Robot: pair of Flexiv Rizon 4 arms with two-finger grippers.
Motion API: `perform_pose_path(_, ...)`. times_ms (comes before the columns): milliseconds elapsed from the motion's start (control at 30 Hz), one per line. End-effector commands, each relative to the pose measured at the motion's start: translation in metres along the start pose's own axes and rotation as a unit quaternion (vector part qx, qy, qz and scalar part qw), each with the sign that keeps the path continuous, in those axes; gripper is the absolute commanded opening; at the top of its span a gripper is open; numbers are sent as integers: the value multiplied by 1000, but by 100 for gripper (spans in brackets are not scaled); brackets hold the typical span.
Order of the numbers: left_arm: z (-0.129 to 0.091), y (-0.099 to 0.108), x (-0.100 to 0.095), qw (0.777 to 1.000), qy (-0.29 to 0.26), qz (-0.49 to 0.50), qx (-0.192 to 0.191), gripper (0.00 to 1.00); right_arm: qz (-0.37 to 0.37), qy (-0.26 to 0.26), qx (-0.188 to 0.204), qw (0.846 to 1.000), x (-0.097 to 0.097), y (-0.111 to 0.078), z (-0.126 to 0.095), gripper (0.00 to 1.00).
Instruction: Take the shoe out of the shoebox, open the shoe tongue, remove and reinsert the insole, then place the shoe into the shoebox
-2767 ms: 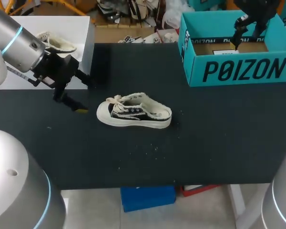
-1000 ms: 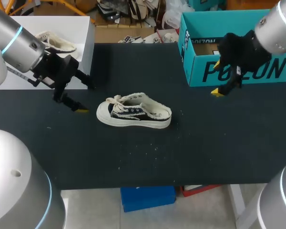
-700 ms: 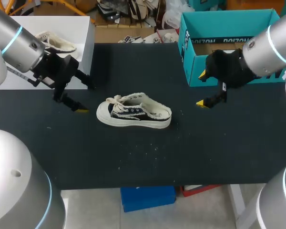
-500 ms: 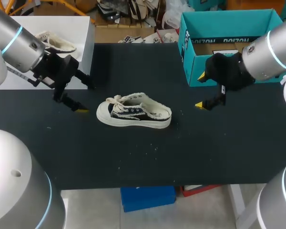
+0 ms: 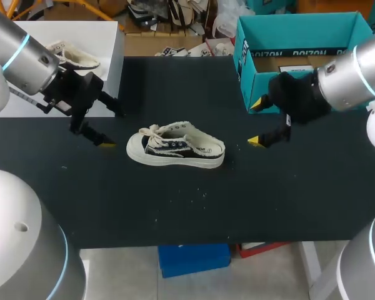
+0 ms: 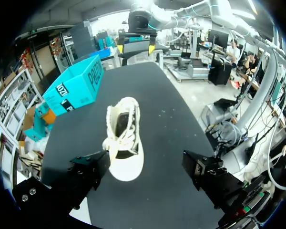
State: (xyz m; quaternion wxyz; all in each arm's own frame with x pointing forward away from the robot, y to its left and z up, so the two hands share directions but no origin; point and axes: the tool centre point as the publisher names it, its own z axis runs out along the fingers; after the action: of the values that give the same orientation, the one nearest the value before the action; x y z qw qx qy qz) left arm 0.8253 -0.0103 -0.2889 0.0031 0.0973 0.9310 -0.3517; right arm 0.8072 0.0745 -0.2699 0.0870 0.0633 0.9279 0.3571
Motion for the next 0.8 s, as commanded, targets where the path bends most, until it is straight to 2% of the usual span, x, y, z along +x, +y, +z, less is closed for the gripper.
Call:
perform_pose_path(33, 1, 1, 0, 1000, -2, 2, 1, 100, 0, 2, -54, 999, -4, -6, 33, 100)
perform_pose_path(433, 1, 1, 0, 1000, -2, 2, 1, 100, 7, 4, -98, 995, -4, -4, 67, 100)
perform_pose_path(800, 1, 1, 0, 1000, -2, 2, 1, 100, 11, -2, -118, 993, -7, -11, 101, 100)
